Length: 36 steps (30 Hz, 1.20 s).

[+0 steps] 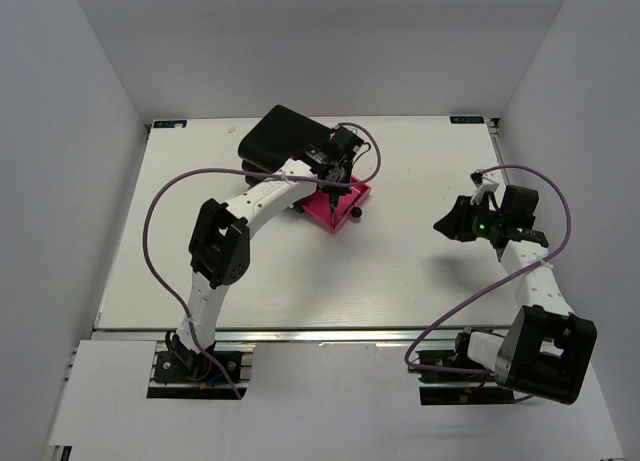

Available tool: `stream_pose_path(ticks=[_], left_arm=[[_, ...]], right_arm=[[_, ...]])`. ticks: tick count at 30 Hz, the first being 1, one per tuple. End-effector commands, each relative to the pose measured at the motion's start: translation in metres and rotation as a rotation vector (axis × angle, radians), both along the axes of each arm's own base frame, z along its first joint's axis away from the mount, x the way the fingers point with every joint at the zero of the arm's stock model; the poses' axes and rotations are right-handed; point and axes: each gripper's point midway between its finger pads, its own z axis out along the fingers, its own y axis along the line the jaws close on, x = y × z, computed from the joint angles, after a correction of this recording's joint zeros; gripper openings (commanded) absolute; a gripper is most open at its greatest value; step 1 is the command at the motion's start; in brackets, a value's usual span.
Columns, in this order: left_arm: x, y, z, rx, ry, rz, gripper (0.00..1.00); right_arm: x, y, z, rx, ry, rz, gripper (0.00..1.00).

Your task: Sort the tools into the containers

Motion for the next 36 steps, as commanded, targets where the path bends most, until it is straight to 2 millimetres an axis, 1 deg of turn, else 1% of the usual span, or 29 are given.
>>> stream_pose_path(ticks=[1,2,4,5,6,7,8,9,11,12,15,17,18,20,21,23,24,25,26,27,28,29,30,31,32,33,34,35,36], left_arm=[[0.014,-0.001,0.006,-0.013,-0.018,-0.029,0.0],[0.018,-0.001,-0.002,-0.007,-0.01,-0.027,0.0],[0.029,0.001,-0.004,-0.009,-0.019,-0.022,0.0],[0.032,0.001,-0.011,-0.001,-0.01,-0.023,0.0],[0.034,0.001,-0.013,0.002,-0.005,-0.027,0.0],[0.041,-0.002,-0.008,-0.007,-0.021,-0.031,0.0],[0.044,-0.003,-0.018,0.003,-0.005,-0.033,0.03],[0.045,-0.003,-0.019,0.006,0.002,-0.036,0.08],[0.051,-0.004,-0.017,0.002,-0.007,-0.038,0.24],[0.053,-0.004,-0.019,-0.002,-0.006,-0.038,0.4],[0.057,-0.001,-0.018,-0.002,-0.012,-0.025,0.56],[0.058,0.003,-0.014,0.007,-0.021,-0.018,0.57],[0.057,0.005,-0.015,0.012,-0.018,-0.018,0.57],[0.055,0.007,-0.01,0.014,-0.024,-0.018,0.57],[0.053,0.009,-0.011,0.018,-0.021,-0.019,0.57],[0.05,0.009,-0.006,0.01,-0.023,-0.021,0.5],[0.048,0.01,-0.005,0.009,-0.018,-0.025,0.44],[0.046,0.011,-0.004,0.009,-0.017,-0.024,0.36],[0.045,0.011,-0.003,0.008,-0.014,-0.025,0.21],[0.042,0.012,-0.003,0.011,-0.007,-0.027,0.16],[0.039,0.013,-0.006,0.01,0.005,-0.032,0.13],[0.037,0.013,0.0,0.001,0.001,-0.035,0.13],[0.035,0.012,0.004,-0.012,-0.004,-0.038,0.14],[0.031,0.01,0.005,-0.022,0.003,-0.049,0.15],[0.029,0.009,0.02,-0.043,-0.019,-0.057,0.19],[0.028,0.006,0.029,-0.061,-0.033,-0.068,0.22],[0.023,0.001,0.036,-0.084,-0.036,-0.096,0.24],[0.022,-0.001,0.046,-0.105,-0.048,-0.107,0.26],[0.018,-0.003,0.066,-0.14,-0.077,-0.12,0.31]], right_arm=[[0.002,0.0,0.001,-0.008,-0.009,0.014,0.31],[0.004,-0.001,0.002,-0.009,-0.012,0.013,0.31],[0.005,-0.001,0.002,-0.01,-0.011,0.014,0.31],[0.006,-0.002,0.001,-0.01,-0.009,0.013,0.31],[0.006,-0.002,0.001,-0.013,-0.009,0.014,0.31],[0.007,-0.002,0.001,-0.013,-0.009,0.015,0.31],[0.007,-0.002,0.0,-0.012,-0.007,0.015,0.31],[0.007,-0.002,0.0,-0.012,-0.005,0.017,0.32],[0.008,-0.002,-0.001,-0.01,-0.004,0.02,0.32],[0.008,-0.002,-0.001,-0.01,-0.002,0.02,0.31],[0.008,-0.001,-0.002,-0.006,0.002,0.023,0.32],[0.008,-0.001,-0.003,-0.004,0.006,0.023,0.32],[0.009,-0.001,-0.003,-0.005,0.005,0.025,0.32],[0.009,-0.002,-0.004,-0.004,0.008,0.024,0.32],[0.009,-0.001,-0.005,-0.002,0.012,0.026,0.32],[0.01,-0.001,-0.005,0.001,0.017,0.025,0.32],[0.01,-0.001,-0.006,0.004,0.02,0.026,0.32],[0.011,0.0,-0.005,0.006,0.02,0.027,0.32],[0.011,-0.001,-0.006,0.006,0.023,0.027,0.32],[0.011,0.0,-0.007,0.008,0.023,0.032,0.32],[0.01,0.004,-0.006,0.012,0.021,0.052,0.32],[0.011,0.006,-0.005,0.009,0.016,0.067,0.33],[0.009,0.008,-0.005,-0.004,0.005,0.097,0.36],[0.007,0.017,-0.004,-0.007,-0.005,0.143,0.37],[0.006,0.024,-0.003,-0.017,-0.018,0.181,0.37],[0.002,0.03,-0.006,-0.046,-0.027,0.231,0.37],[-0.003,0.046,-0.009,-0.073,-0.031,0.292,0.34],[-0.005,0.055,-0.012,-0.093,-0.031,0.329,0.31],[-0.007,0.064,-0.016,-0.12,-0.043,0.365,0.2]])
